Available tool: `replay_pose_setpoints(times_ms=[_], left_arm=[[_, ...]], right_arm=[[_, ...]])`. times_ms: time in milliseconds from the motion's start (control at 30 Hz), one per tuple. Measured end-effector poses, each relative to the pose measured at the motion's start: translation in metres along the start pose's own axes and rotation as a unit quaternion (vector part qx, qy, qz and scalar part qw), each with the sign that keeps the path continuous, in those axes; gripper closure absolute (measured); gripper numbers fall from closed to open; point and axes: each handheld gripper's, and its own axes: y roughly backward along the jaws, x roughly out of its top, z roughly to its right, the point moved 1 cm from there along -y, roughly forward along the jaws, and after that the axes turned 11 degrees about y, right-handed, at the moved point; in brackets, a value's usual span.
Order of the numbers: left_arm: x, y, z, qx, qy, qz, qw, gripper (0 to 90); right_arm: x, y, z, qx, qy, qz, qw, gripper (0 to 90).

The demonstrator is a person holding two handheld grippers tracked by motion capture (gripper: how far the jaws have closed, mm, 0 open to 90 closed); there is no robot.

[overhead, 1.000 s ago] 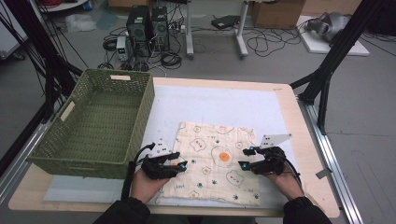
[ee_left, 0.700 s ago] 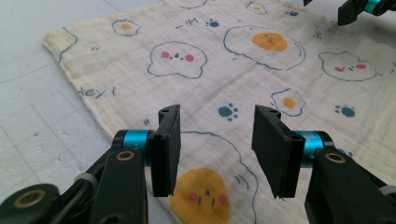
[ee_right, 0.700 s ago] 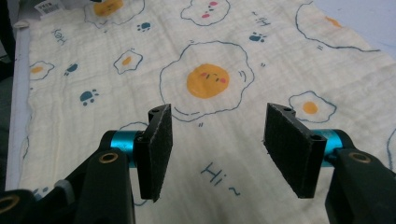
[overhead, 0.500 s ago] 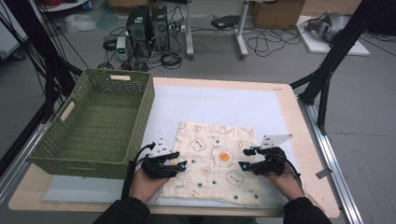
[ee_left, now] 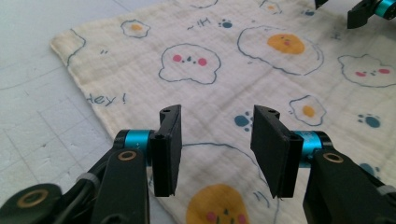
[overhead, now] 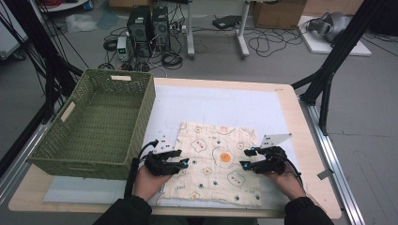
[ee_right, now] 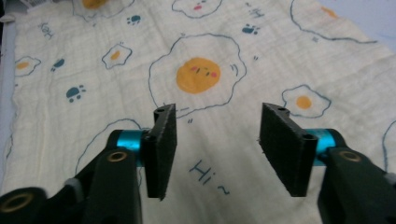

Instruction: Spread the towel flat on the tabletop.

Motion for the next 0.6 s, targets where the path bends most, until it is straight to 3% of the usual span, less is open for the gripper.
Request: replay_pose_setpoints(times_ms=[200, 333, 367, 433, 533, 600], left_arm=[[-0.002, -0.008, -0.001, 0.021, -0.012, -0.028, 0.9993, 63.0], [-0.003, -0.010, -0.004, 0.033, -0.010, -0.036, 0.9988, 71.0], [-0.003, -0.010, -0.004, 0.032, -0.009, -0.036, 0.9988, 71.6], [-0.002, -0.011, -0.004, 0.030, -0.005, -0.035, 0.9989, 68.5], [0.005, -0.012, -0.005, 0.039, 0.004, -0.018, 0.9991, 66.7], [0.012, -0.015, -0.009, 0.046, 0.024, -0.003, 0.9986, 69.8]], right_arm=[[-0.004, -0.008, -0.001, -0.009, 0.017, -0.052, 0.9984, 65.2], [-0.005, -0.006, 0.001, -0.008, 0.022, -0.055, 0.9982, 85.4], [-0.006, -0.003, 0.001, -0.014, 0.034, -0.061, 0.9974, 87.3], [-0.007, 0.000, 0.003, -0.013, 0.036, -0.067, 0.9970, 87.1], [-0.004, 0.002, 0.007, -0.009, 0.027, -0.057, 0.9980, 71.8], [0.001, 0.006, 0.016, -0.027, 0.015, -0.043, 0.9986, 66.5]])
